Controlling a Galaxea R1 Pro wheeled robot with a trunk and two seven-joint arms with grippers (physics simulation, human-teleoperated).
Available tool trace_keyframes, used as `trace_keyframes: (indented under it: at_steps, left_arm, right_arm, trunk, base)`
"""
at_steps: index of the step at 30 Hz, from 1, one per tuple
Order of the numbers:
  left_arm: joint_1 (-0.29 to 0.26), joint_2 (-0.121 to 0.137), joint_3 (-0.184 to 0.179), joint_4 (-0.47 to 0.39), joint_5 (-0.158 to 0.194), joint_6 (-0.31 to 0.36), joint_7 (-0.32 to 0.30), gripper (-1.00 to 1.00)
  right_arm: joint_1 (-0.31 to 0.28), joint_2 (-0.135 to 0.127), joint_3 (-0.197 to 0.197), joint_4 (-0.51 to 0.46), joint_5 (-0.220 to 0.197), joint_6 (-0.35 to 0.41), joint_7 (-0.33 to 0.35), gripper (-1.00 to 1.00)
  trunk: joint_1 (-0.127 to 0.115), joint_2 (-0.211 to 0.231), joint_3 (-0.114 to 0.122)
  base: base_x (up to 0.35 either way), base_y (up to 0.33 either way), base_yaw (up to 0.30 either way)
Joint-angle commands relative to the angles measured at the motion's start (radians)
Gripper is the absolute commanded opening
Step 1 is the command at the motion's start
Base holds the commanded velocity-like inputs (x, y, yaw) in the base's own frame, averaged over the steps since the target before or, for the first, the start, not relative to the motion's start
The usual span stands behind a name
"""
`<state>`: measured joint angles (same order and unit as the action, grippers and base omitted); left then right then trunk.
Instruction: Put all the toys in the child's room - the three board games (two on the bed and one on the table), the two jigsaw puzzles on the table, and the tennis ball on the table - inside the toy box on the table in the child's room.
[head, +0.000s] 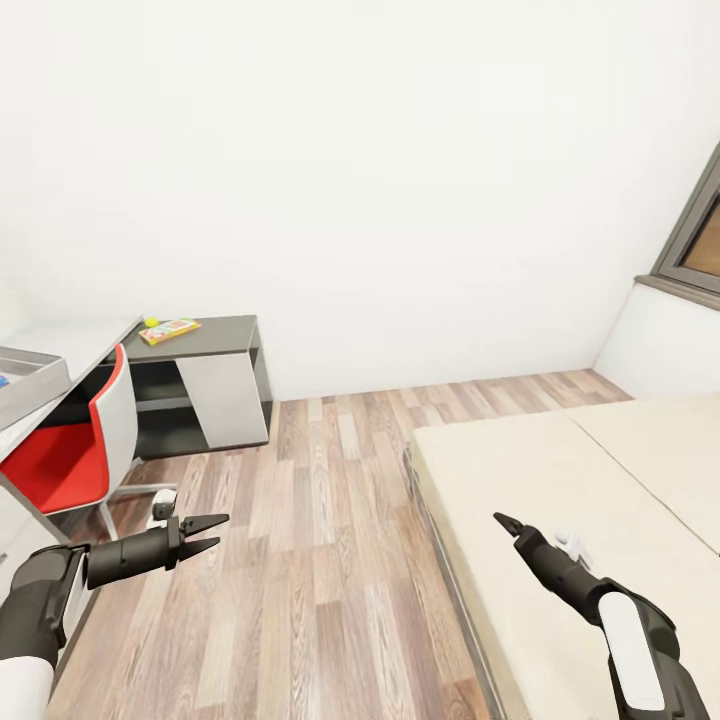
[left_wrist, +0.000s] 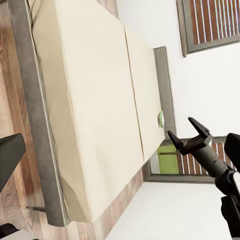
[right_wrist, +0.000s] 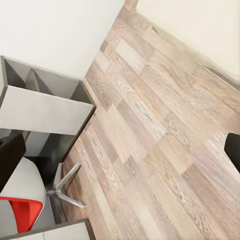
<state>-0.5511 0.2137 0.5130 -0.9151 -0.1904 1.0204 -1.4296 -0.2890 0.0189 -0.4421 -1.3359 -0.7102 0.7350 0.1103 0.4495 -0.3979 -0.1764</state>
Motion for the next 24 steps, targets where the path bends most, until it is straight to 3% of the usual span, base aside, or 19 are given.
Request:
trace_keyframes:
  at_steps: [1,15,24]
  left_arm:
    - [-0.001,0.0,0.002,-0.001,-0.011,0.01,-0.009,1.0]
    - [-0.001,0.0,0.002,-0.001,-0.011,0.01,-0.01,1.0]
    - [-0.001,0.0,0.002,-0.001,-0.011,0.01,-0.01,1.0]
  right_arm:
    - [-0.001,0.001,-0.003,0.0,0.004,0.005,0.007,1.0]
    - [-0.001,0.005,-0.003,-0.01,0.005,0.001,0.008,1.0]
    - [-0.001,0.006,-0.003,-0.012,0.005,0.003,0.006,1.0]
  trunk:
    - [0.0,-0.002,-0.002]
    - [0.0,-0.002,-0.002]
    - [0.0,-0.002,-0.002]
  base:
    - [-0.115,0.0,0.0]
    - [-0.07,-0.061,0.007]
    - [-0.081,-0.012,0.234]
